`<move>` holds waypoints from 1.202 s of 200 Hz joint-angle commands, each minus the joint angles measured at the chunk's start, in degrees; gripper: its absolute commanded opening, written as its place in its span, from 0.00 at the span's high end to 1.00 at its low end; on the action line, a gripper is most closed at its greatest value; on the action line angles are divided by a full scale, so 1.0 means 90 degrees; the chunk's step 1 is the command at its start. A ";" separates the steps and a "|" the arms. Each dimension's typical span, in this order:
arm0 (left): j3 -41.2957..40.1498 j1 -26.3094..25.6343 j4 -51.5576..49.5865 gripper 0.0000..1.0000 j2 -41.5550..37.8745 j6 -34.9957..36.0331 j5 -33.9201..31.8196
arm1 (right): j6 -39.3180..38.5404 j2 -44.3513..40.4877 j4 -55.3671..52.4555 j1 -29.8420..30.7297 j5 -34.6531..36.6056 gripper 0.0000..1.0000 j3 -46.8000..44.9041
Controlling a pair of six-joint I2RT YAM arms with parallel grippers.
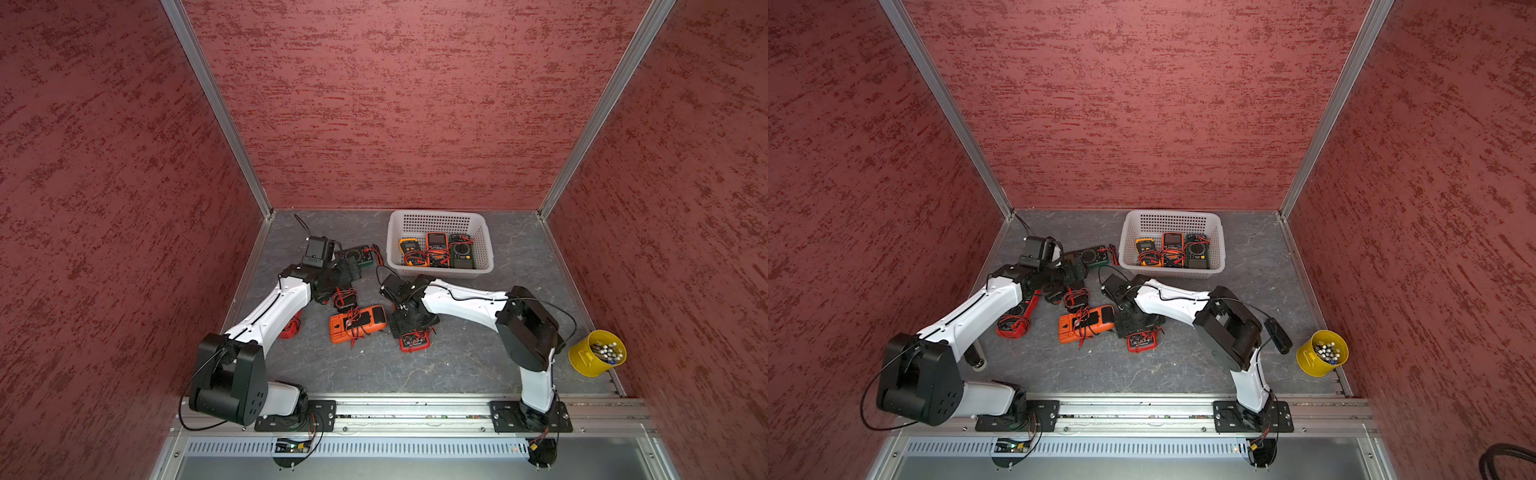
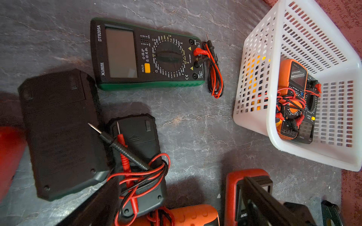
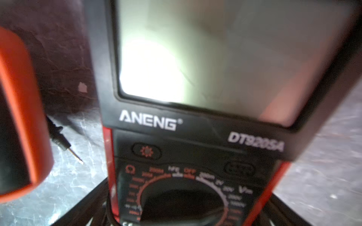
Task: Put the multimeter into the basket
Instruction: Pick up the multimeter from the center of the board, then place the multimeter in the basket.
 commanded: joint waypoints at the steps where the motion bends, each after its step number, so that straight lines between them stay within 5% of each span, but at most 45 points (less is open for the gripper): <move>1: 0.0178 0.0025 0.0087 0.00 0.0095 -0.0057 -0.0083 | -0.0215 -0.0584 -0.0109 -0.0025 0.0306 1.00 0.0052; 58: 0.0271 0.0095 0.0048 0.00 0.0146 -0.0056 -0.0223 | -0.1136 -0.1563 0.0113 0.0093 -0.0652 1.00 -0.0012; 116: 0.0423 0.0327 0.0156 0.00 -0.0073 -0.0171 -0.0262 | -0.1356 -0.1737 -0.0695 -0.0103 0.0041 1.00 0.1295; 175: 0.0512 0.0375 0.0133 0.00 -0.0100 -0.0176 -0.0242 | -0.1342 -0.1293 -0.1217 -0.1450 -0.0180 1.00 0.3105; 240: 0.0660 0.0443 0.0115 0.00 0.0088 -0.0124 -0.0188 | -0.1397 0.0391 -0.1987 -0.2682 0.0067 1.00 0.5397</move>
